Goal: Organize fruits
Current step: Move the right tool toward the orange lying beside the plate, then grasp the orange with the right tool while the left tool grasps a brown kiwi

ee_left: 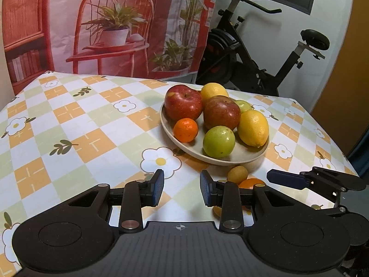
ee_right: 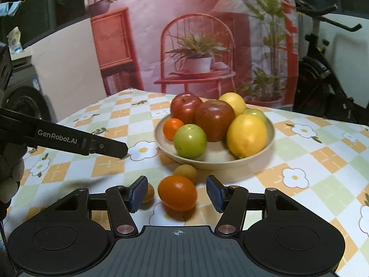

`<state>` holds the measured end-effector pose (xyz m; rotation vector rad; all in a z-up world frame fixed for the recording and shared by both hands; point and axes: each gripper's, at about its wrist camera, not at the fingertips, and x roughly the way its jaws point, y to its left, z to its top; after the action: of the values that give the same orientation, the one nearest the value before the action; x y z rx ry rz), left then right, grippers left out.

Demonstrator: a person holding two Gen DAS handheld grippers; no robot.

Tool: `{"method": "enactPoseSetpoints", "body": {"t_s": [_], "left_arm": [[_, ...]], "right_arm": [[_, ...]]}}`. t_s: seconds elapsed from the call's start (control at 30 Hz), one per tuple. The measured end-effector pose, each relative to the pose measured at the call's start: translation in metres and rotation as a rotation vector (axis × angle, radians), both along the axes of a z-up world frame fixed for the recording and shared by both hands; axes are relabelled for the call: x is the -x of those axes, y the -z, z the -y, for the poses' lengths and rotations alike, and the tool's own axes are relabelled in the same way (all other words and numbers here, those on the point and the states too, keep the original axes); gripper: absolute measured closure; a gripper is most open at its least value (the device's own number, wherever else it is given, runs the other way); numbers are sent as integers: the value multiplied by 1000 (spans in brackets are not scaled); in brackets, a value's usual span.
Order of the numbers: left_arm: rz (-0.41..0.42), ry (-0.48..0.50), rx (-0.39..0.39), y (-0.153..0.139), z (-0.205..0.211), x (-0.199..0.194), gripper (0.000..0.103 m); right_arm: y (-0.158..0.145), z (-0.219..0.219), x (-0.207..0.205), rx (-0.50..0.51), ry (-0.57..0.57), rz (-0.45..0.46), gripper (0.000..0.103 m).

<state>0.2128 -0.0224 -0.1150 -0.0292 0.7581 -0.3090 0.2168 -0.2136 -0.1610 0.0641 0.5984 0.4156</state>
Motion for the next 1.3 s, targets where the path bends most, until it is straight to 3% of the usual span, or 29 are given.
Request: {"method": "enactPoseSetpoints", "body": {"t_s": [0.57,0.7,1.3], "left_arm": [[-10,19,11,5,1,0,67],[-12,23,13,5,1,0,67],[-11,47,21,3,4,4,65]], "right_arm": [[12,6,-7,-25,13,-38,54],[13,7,-6,-30,-1,-42,60],[4,11,-11,-61,7,-68,61]]}}
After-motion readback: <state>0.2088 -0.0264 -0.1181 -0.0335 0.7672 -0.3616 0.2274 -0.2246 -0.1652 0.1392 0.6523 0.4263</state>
